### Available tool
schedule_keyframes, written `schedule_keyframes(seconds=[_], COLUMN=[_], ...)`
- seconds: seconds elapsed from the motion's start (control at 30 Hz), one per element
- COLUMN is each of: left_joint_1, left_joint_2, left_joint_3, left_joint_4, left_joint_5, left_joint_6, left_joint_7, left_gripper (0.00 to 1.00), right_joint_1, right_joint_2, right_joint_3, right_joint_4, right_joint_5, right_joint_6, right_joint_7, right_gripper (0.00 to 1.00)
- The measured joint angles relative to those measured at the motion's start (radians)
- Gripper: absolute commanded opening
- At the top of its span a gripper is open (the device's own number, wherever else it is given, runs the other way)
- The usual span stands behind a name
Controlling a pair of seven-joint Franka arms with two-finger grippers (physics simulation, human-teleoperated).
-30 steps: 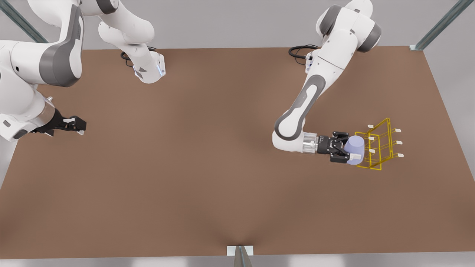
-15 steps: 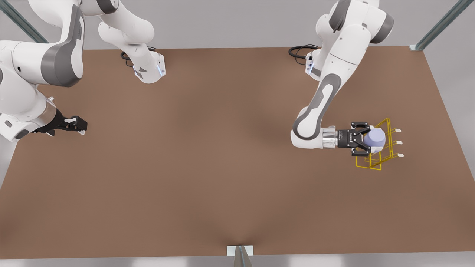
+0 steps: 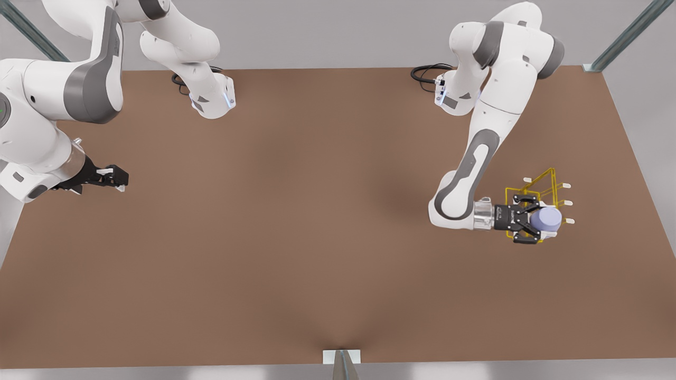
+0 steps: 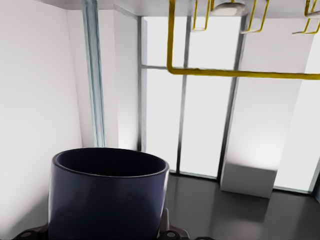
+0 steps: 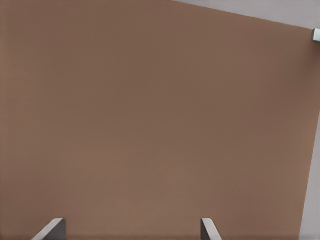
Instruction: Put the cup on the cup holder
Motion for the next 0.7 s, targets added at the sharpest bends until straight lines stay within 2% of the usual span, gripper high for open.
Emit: schedule_keyframes(seconds=[0.23,0.7], left_joint_1=[0.003,0.035], left_joint_2=[-0.029,-0.004], left_joint_3=[-0.001,0.000], left_joint_4=[-0.088,-0.087], left_joint_5=[-0.057,-0.118], left_joint_6=[0.028,0.082], left_joint_7=[-0.054,-0.193], left_gripper=[0.70,0.70], right_joint_1=[0.001,0.009], right_joint_2=[0.000,0.000], right_joint_3=[0.001,0.002], right_joint_4=[-0.001,-0.003], right_joint_5=[0.001,0.002], right_joint_6=[0.000,0.000], right_joint_7=[0.001,0.002], right_gripper=[1.00,1.00])
